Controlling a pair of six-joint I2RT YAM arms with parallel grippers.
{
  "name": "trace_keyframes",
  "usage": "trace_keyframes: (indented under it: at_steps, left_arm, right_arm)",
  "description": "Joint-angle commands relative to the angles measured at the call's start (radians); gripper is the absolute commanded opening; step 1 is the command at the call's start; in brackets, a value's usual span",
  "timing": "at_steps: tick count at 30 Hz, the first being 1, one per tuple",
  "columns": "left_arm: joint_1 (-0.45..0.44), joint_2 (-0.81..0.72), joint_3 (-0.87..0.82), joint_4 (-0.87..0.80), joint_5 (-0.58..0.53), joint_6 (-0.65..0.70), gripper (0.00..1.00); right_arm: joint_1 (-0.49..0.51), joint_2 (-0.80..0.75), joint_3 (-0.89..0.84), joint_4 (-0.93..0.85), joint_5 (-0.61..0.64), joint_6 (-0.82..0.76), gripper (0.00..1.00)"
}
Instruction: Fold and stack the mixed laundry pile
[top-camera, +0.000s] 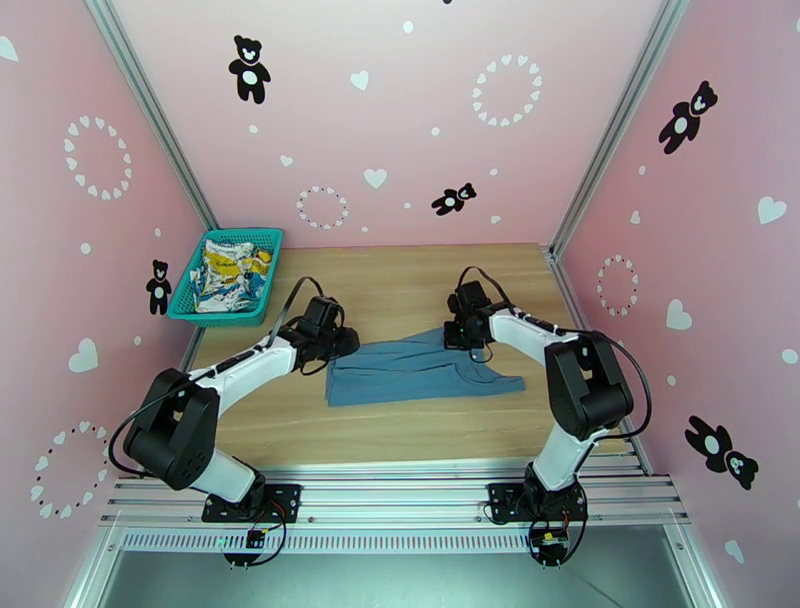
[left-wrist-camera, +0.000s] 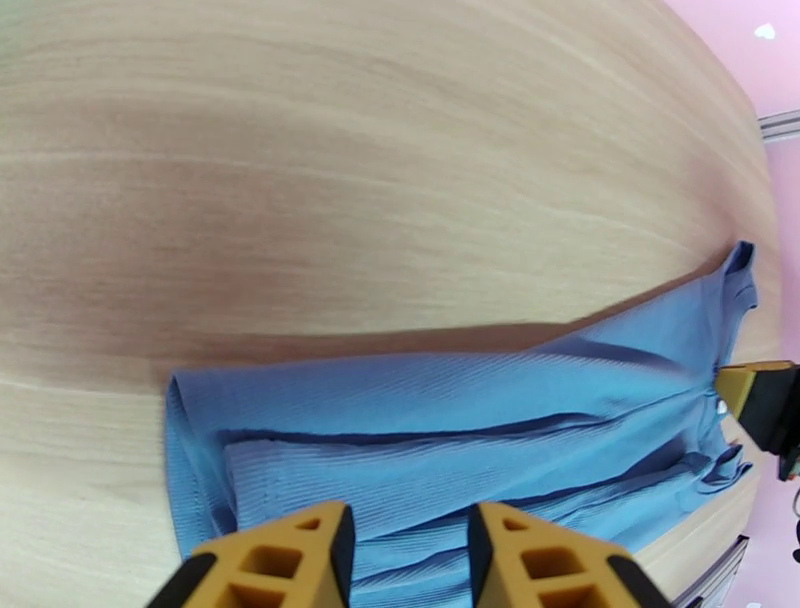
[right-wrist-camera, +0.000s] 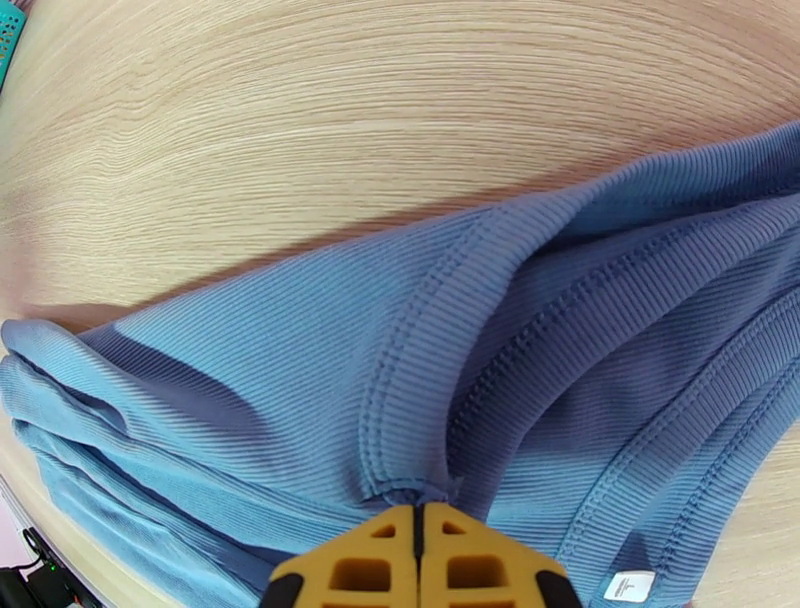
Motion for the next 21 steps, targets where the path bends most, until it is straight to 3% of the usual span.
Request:
trace_keyframes:
  at_steps: [1, 11, 18, 21]
  left_arm:
    - [-0.008, 0.007, -0.017, -0.043, 0.018, 0.024, 0.37]
    - [-0.007, 0.037, -0.048, -0.084, -0.013, 0.036, 0.48]
    - [-0.008, 0.018, -0.067, -0.093, -0.052, 0.041, 0.31]
    - [-0.007, -0.017, -0.059, -0.128, -0.091, 0.048, 0.30]
  right_arm:
    - [-0.002, -0.065, -0.025, -0.046, -0.003, 0.002, 0.00]
    - [0.003, -0.114, -0.107, -0.044, 0.006, -0.001, 0.02]
    - [0.005, -0.084, -0.155, 0.003, 0.014, -0.003, 0.06]
    - [0.006, -0.060, -0.157, 0.020, 0.015, 0.000, 0.21]
